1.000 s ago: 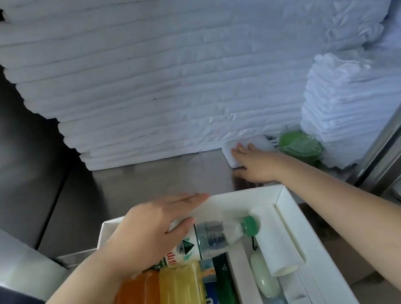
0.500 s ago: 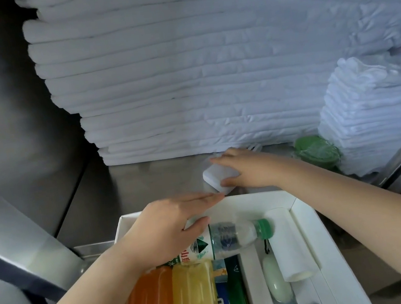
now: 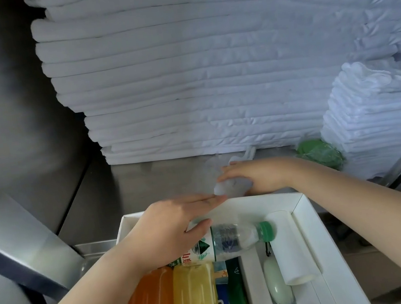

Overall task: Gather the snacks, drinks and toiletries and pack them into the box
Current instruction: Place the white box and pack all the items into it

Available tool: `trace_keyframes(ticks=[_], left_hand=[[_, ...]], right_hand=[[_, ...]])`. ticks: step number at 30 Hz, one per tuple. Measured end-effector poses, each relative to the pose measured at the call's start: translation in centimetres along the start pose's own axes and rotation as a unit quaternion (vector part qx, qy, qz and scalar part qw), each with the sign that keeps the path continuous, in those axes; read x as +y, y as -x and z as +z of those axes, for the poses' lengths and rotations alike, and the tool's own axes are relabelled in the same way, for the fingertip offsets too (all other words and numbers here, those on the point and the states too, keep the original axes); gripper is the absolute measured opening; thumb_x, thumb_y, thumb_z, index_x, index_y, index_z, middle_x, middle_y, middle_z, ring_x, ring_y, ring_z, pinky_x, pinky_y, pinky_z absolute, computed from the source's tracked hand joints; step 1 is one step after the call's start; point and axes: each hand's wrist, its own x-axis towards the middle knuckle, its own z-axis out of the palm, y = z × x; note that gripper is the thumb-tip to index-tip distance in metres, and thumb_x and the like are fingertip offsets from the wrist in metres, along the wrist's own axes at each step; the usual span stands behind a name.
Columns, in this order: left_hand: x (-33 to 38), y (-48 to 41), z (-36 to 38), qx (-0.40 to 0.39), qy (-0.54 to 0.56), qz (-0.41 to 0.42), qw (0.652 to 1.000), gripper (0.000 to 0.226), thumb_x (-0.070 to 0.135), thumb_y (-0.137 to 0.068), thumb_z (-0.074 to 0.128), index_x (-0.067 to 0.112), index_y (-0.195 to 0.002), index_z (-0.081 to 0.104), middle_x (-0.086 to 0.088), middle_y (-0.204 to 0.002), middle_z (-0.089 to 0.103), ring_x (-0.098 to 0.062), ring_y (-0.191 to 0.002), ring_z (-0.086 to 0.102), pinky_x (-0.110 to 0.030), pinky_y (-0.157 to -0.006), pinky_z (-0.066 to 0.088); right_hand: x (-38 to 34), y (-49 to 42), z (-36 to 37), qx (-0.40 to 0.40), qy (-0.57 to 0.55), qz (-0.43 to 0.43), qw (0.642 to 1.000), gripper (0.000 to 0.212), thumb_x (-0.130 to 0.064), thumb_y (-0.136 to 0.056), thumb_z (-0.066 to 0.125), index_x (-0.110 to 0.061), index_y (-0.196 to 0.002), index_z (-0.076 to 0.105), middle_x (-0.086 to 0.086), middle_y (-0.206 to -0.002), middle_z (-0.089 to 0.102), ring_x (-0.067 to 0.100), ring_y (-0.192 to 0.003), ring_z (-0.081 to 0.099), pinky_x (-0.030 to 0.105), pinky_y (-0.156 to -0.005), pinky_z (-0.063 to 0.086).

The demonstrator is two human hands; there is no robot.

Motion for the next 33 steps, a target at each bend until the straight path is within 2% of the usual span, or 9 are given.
trace_keyframes(ticks=[3, 5, 9, 14, 20, 24, 27, 29, 33], left_hand=[[0.0, -0.1, 0.0, -0.001, -0.003, -0.002, 1.000, 0.046, 0.037, -0.094, 0.047, 0.050, -0.137, 0.034, 0.038, -0.127, 0.038, 0.013, -0.121, 0.034, -0.008, -0.091, 0.036], [0.0, -0.1, 0.1, -0.003, -0.002, -0.002, 1.000, 0.046, 0.037, -0.095, 0.047, 0.050, -0.137, 0.033, 0.038, -0.127, 0.037, 0.011, -0.123, 0.034, -0.007, -0.093, 0.034], [-0.1, 0.0, 0.2, -0.004, -0.005, -0.007, 1.000, 0.046, 0.038, -0.095, 0.045, 0.050, -0.137, 0.032, 0.032, -0.133, 0.042, 0.009, -0.124, 0.036, -0.002, -0.093, 0.028], [0.1, 0.0, 0.0, -0.006, -0.001, -0.008, 1.000, 0.046, 0.037, -0.094, 0.048, 0.048, -0.137, 0.035, 0.029, -0.133, 0.045, 0.008, -0.121, 0.042, -0.010, -0.094, 0.038], [0.0, -0.1, 0.0, -0.002, -0.006, -0.007, 1.000, 0.047, 0.038, -0.094, 0.047, 0.049, -0.138, 0.034, 0.032, -0.134, 0.043, 0.011, -0.122, 0.038, -0.005, -0.094, 0.032], [0.0, -0.1, 0.0, -0.009, -0.007, -0.008, 1.000, 0.048, 0.037, -0.093, 0.048, 0.050, -0.138, 0.033, 0.032, -0.135, 0.041, 0.010, -0.123, 0.037, -0.006, -0.092, 0.033], [0.0, -0.1, 0.0, -0.009, -0.010, -0.007, 1.000, 0.049, 0.036, -0.094, 0.048, 0.051, -0.138, 0.032, 0.031, -0.135, 0.042, 0.009, -0.122, 0.038, -0.002, -0.089, 0.027], [0.0, -0.1, -0.1, -0.008, -0.011, -0.007, 1.000, 0.050, 0.036, -0.094, 0.048, 0.051, -0.138, 0.031, 0.031, -0.135, 0.042, 0.008, -0.122, 0.038, -0.002, -0.089, 0.026], [0.0, 0.0, -0.1, -0.003, -0.009, -0.007, 1.000, 0.049, 0.036, -0.093, 0.048, 0.050, -0.137, 0.033, 0.029, -0.135, 0.044, 0.008, -0.121, 0.041, -0.005, -0.090, 0.032]], right_hand=[[0.7, 1.0, -0.6, -0.027, 0.008, 0.014, 0.999, 0.051, -0.024, -0.092, 0.058, -0.038, -0.139, 0.041, -0.007, -0.157, 0.015, 0.015, -0.144, 0.016, 0.036, -0.117, 0.019], [1.1, 1.4, -1.3, 0.024, 0.019, 0.064, 0.998, 0.048, -0.036, -0.093, 0.055, -0.039, -0.138, 0.041, -0.007, -0.158, 0.010, 0.016, -0.144, 0.017, 0.037, -0.116, 0.019], [0.4, 0.8, -1.2, 0.146, 0.140, 0.175, 0.964, 0.063, -0.056, -0.094, 0.039, -0.017, -0.142, 0.034, 0.009, -0.147, 0.035, 0.027, -0.129, 0.040, 0.040, -0.097, 0.040], [-1.1, -1.9, -0.1, 0.036, 0.186, 0.264, 0.946, 0.093, -0.080, -0.078, 0.035, -0.010, -0.140, 0.036, 0.013, -0.133, 0.052, 0.027, -0.105, 0.059, 0.034, -0.078, 0.046], [-1.6, -2.8, -0.1, 0.019, 0.158, 0.177, 0.971, 0.063, -0.064, -0.075, 0.057, -0.018, -0.117, 0.051, 0.008, -0.122, 0.051, 0.026, -0.099, 0.054, 0.034, -0.077, 0.047], [-1.9, -2.5, 0.1, -0.007, 0.035, 0.049, 0.998, 0.057, -0.039, -0.084, 0.062, -0.031, -0.136, 0.040, 0.004, -0.148, 0.025, 0.025, -0.121, 0.043, 0.038, -0.097, 0.039], [-1.8, -2.4, 0.2, 0.001, 0.024, 0.019, 1.000, 0.077, -0.027, -0.086, 0.065, -0.030, -0.148, 0.020, -0.001, -0.158, 0.006, 0.020, -0.141, 0.023, 0.029, -0.111, 0.024], [-1.5, -2.4, 0.1, 0.003, 0.046, 0.072, 0.996, 0.077, -0.033, -0.082, 0.068, -0.024, -0.145, 0.025, 0.000, -0.152, 0.022, 0.021, -0.132, 0.038, 0.035, -0.106, 0.035], [-1.2, -2.6, 0.5, 0.005, 0.093, 0.074, 0.993, 0.020, -0.033, -0.083, 0.059, -0.023, -0.099, 0.055, 0.003, -0.108, 0.062, 0.017, -0.094, 0.059, 0.042, -0.081, 0.053]])
